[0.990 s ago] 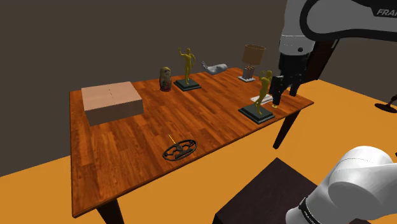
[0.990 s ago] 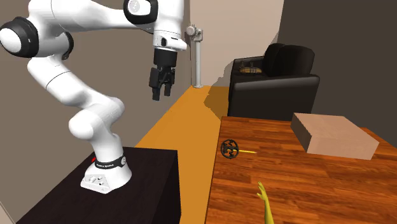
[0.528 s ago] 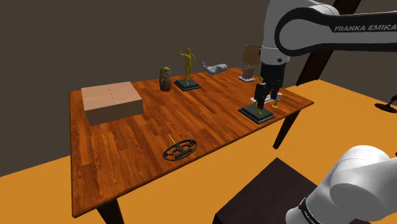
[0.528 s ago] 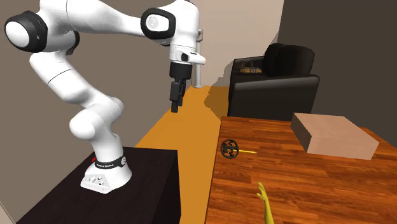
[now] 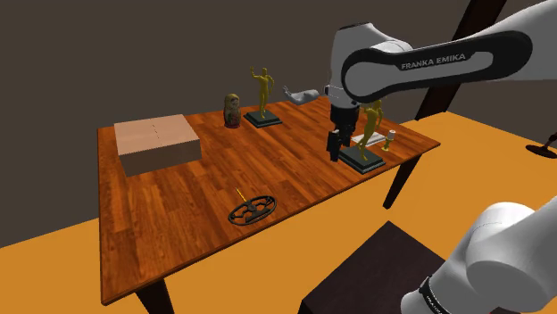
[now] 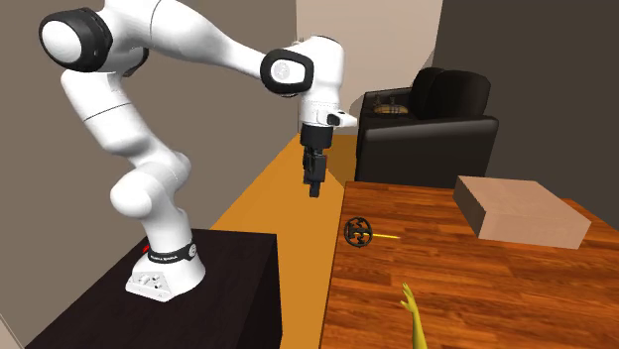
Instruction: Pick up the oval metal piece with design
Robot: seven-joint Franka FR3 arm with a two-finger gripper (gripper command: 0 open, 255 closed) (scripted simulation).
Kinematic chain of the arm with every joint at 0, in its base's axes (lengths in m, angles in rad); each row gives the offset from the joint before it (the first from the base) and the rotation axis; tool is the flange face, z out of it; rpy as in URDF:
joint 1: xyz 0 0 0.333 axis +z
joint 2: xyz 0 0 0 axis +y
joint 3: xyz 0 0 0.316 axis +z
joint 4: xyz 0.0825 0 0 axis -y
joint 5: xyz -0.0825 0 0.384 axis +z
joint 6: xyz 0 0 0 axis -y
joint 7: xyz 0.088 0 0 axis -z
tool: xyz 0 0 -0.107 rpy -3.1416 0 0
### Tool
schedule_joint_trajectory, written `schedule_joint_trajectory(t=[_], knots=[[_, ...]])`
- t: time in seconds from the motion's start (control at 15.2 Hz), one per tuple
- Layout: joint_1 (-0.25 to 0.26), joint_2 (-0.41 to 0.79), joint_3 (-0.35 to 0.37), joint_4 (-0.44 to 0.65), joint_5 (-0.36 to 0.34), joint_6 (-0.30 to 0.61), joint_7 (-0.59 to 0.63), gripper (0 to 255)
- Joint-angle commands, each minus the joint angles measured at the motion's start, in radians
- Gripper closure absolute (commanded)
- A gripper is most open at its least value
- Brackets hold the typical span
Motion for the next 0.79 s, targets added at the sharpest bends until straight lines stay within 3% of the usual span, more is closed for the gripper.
schedule_joint_trajectory(t=[0.0, 0.73], knots=[[0.018, 0.06, 0.004, 0.012, 0.003, 0.054, -0.038, 0], [0.09, 0.407, 0.043, 0.156, 0.012, 0.282, -0.247, 0]])
